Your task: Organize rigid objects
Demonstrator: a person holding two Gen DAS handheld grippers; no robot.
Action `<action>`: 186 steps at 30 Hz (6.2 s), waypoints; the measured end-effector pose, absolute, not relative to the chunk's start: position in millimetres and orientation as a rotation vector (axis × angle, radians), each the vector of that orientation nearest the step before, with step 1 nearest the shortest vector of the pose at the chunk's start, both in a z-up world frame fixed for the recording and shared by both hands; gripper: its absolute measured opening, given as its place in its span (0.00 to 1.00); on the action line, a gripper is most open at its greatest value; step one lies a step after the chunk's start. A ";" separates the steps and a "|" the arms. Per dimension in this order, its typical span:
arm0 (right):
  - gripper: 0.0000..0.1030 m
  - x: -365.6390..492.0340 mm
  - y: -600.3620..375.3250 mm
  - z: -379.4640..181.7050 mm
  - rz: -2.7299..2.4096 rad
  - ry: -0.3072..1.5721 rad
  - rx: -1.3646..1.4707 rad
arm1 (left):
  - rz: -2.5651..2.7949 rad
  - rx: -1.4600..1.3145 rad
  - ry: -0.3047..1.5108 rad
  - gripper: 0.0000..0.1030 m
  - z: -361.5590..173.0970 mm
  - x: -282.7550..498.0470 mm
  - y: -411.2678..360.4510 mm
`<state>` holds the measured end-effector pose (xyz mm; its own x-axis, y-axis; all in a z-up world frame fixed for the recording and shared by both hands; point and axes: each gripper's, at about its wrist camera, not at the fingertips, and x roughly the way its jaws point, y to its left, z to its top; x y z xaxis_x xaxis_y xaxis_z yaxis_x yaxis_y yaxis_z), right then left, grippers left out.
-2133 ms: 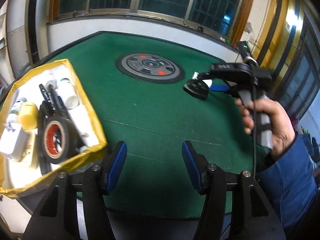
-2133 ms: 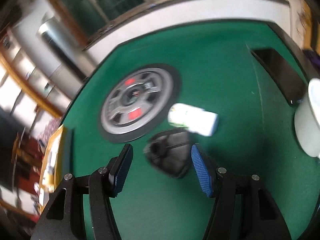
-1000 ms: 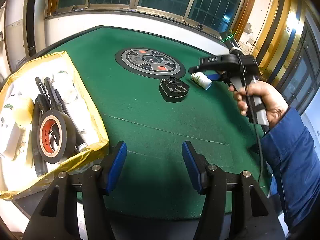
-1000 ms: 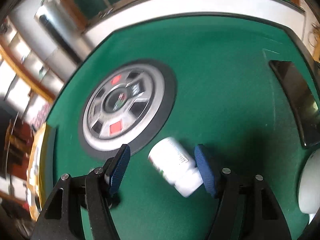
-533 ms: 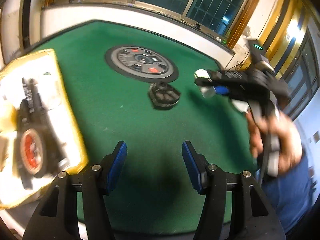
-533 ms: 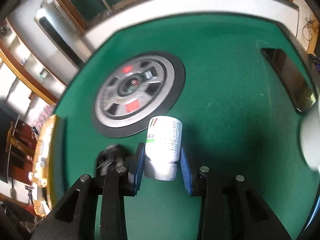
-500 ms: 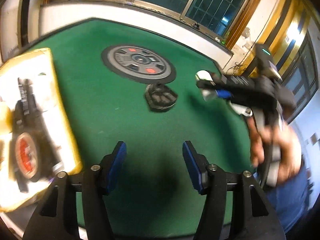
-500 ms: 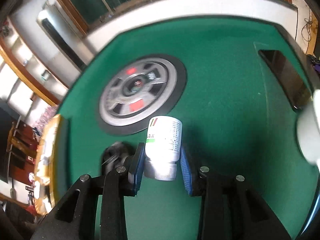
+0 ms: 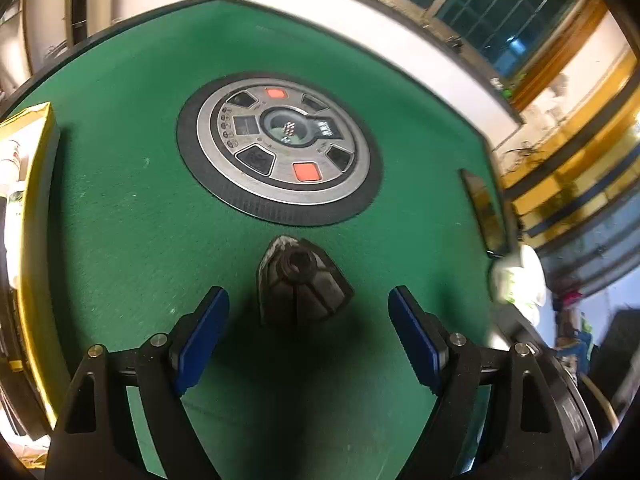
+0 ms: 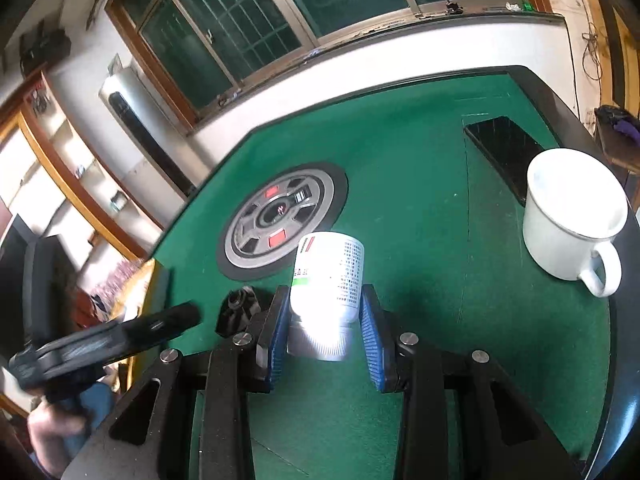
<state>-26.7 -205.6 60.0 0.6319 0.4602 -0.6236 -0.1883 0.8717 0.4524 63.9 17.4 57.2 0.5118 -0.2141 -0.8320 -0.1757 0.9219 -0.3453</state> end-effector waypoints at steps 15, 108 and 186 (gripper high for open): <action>0.29 -32.7 -205.1 63.8 0.403 0.780 0.383 | -0.020 -0.195 1.032 0.62 23.1 65.5 -11.0; 0.30 23.5 181.8 25.6 0.807 1.114 -0.136 | 0.170 -0.374 0.934 0.63 41.3 -7.3 280.7; 0.58 -161.7 -30.2 62.3 0.761 0.641 -0.103 | 0.588 -0.211 0.727 0.82 39.7 -223.8 83.1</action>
